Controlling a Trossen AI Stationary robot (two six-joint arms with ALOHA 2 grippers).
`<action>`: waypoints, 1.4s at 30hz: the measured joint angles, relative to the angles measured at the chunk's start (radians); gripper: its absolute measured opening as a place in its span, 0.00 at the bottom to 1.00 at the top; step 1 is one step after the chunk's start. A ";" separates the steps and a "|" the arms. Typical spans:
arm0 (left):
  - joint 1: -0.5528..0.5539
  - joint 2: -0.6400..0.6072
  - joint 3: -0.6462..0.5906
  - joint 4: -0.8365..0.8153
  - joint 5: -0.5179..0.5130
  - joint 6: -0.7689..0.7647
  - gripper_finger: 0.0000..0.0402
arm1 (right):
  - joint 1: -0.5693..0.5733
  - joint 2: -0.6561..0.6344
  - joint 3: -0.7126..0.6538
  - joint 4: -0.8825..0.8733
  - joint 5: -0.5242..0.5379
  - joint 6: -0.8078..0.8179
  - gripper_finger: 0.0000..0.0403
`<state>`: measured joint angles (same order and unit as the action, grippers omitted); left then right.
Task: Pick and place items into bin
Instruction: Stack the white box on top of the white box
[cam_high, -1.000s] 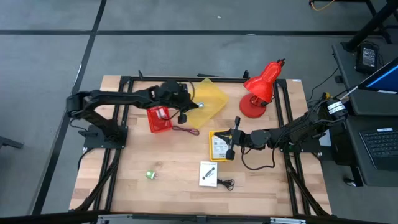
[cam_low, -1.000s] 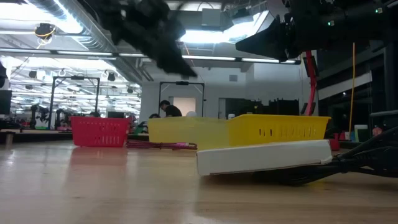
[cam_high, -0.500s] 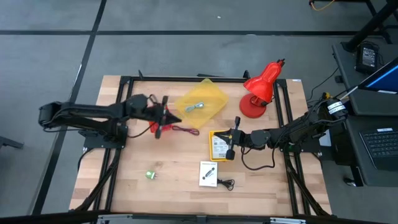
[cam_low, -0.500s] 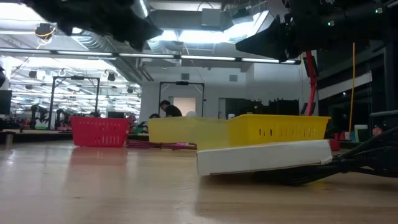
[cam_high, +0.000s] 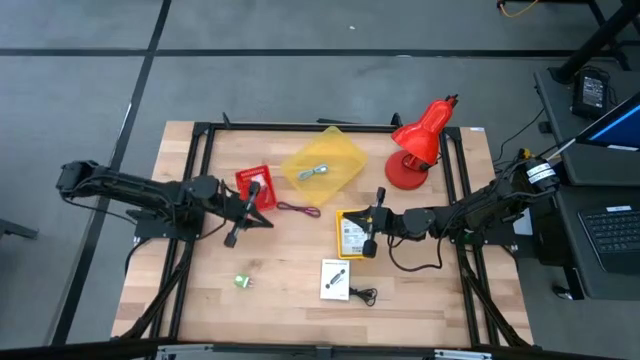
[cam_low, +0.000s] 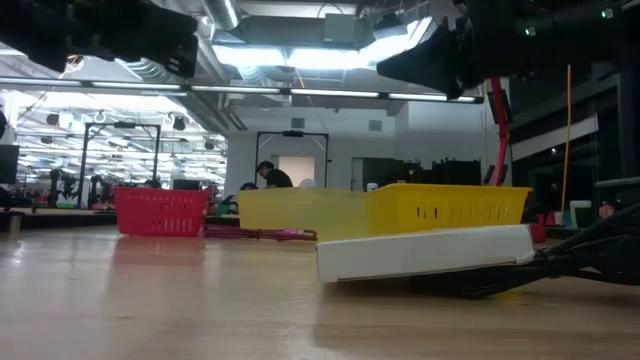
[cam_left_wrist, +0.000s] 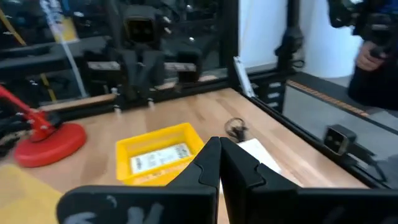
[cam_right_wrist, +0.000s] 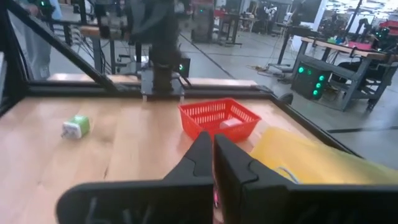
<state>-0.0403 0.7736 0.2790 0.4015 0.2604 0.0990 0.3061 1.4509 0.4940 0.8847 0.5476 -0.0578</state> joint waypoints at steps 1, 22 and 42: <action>-0.013 0.000 -0.005 0.001 0.000 0.000 0.00 | 0.003 0.000 0.008 0.001 0.000 0.000 0.00; -0.211 0.025 -0.034 0.054 -0.011 0.020 0.00 | 0.201 0.000 0.251 -0.418 -0.002 0.186 0.00; -0.250 0.275 -0.001 0.232 -0.060 0.003 0.01 | 0.441 0.092 0.499 -0.891 0.129 0.773 0.00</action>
<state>-0.2905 1.0484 0.2776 0.6336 0.2008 0.1023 0.7468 1.5431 0.9931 -0.0065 0.6761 0.7148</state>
